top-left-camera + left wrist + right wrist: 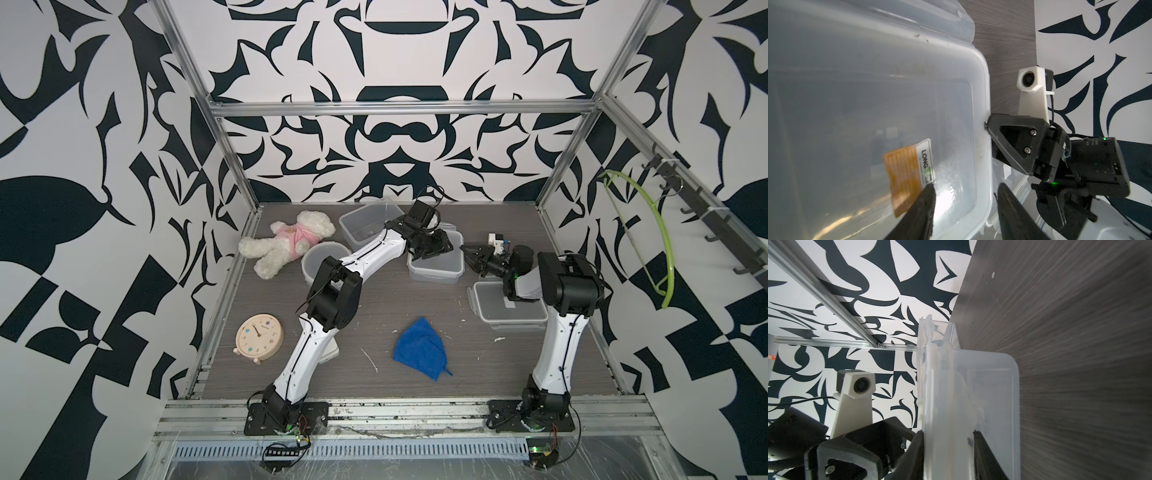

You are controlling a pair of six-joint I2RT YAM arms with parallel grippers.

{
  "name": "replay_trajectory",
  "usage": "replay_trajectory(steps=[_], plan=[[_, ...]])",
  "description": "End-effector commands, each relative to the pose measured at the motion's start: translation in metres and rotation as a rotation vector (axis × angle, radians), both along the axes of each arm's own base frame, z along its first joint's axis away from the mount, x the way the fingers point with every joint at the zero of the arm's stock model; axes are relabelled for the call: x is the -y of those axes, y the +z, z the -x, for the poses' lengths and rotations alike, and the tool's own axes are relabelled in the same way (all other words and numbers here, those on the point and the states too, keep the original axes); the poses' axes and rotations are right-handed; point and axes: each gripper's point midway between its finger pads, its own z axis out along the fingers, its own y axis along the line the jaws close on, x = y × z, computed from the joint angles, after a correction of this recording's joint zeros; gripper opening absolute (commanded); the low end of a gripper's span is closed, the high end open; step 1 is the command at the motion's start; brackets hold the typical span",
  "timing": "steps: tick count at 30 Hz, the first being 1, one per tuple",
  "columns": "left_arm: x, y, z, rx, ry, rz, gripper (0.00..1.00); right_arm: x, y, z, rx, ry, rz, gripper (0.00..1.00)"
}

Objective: Wipe the insides of the lunch boxes
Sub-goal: Open the fastener of the lunch box.

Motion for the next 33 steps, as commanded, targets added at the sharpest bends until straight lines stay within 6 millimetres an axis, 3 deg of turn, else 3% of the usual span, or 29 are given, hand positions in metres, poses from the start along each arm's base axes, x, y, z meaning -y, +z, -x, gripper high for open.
replay_trajectory(steps=[1,10,16,19,24,28,31,33], plan=[[-0.033,-0.106,0.027,-0.223,0.024,-0.22,0.52,-0.011,0.009,0.01,0.019,0.05,0.131,0.0],[-0.032,-0.118,0.03,-0.247,0.015,-0.223,0.52,-0.008,-0.022,0.035,-0.192,0.099,0.636,0.0],[-0.033,-0.121,0.031,-0.251,0.013,-0.229,0.51,0.004,-0.023,0.044,-0.294,0.097,0.85,0.0],[-0.034,-0.124,0.032,-0.255,0.012,-0.234,0.51,0.005,-0.009,0.045,-0.278,0.096,0.883,0.0],[-0.032,-0.119,0.029,-0.244,0.01,-0.229,0.51,-0.01,0.033,0.044,-0.155,0.095,0.794,0.35],[-0.03,-0.103,0.023,-0.216,0.006,-0.223,0.51,-0.014,0.069,0.048,-0.071,0.072,0.763,0.47],[-0.029,-0.067,0.015,-0.164,-0.002,-0.208,0.51,-0.011,0.088,0.056,-0.036,0.046,0.786,0.48],[-0.029,-0.03,0.009,-0.103,-0.005,-0.18,0.51,-0.011,0.093,0.061,-0.027,0.038,0.828,0.43]])
